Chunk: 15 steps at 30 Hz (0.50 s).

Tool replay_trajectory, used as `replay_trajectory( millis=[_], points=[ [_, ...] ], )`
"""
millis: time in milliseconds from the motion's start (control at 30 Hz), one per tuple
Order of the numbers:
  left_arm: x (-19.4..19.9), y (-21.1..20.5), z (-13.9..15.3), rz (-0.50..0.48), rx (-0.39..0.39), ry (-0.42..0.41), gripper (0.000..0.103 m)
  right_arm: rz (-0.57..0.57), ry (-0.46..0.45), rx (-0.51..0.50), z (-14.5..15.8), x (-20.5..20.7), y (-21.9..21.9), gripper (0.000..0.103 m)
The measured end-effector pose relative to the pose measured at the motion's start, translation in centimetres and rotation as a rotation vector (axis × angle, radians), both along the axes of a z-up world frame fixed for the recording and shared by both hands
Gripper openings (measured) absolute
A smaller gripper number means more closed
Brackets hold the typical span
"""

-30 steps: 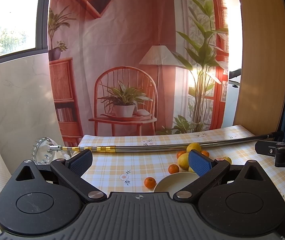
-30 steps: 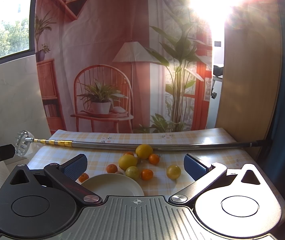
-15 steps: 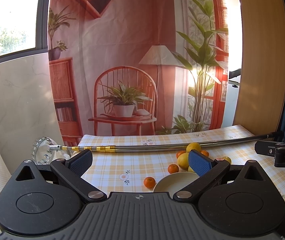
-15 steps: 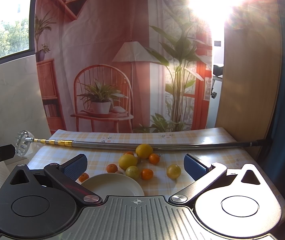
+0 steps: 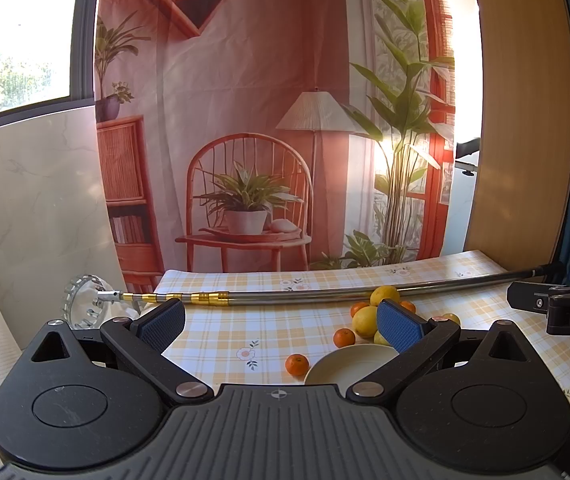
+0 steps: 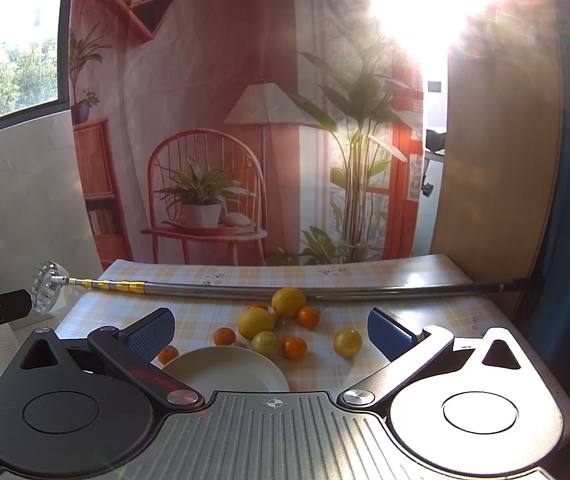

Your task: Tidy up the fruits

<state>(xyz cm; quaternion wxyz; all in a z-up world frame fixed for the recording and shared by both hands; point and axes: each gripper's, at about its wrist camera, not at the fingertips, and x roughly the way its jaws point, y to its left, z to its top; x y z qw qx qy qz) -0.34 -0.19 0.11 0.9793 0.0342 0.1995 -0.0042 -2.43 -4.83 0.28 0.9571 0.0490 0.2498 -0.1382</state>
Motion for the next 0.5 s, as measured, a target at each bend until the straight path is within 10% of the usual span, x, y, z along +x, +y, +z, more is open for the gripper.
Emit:
replay_trajectory(
  millis=[500],
  points=[
    [-0.12, -0.14, -0.01, -0.001, -0.001, 0.0, 0.103, -0.003, 0.003, -0.001, -0.03, -0.05, 0.03, 0.103]
  ],
)
